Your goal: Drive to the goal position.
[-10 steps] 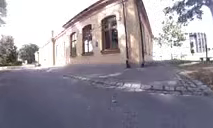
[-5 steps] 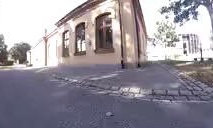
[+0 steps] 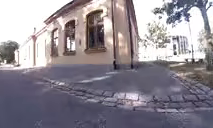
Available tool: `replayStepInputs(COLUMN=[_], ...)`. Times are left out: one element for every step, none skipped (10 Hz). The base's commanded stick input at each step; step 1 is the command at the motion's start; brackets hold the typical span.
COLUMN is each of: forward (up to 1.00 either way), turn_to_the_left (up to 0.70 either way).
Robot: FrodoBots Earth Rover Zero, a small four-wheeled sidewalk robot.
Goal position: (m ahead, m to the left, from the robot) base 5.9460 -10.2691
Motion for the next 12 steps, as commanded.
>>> replayStepInputs(forward=[0.7,0.7,0.7,0.7,0.7,0.7,0.7,0.7,0.7,0.7,0.7,0.7], turn_to_the_left=[-0.21,0.0,0.0,0.0,0.0,0.0,0.0,0.0,0.0,0.0,0.0,0.0])
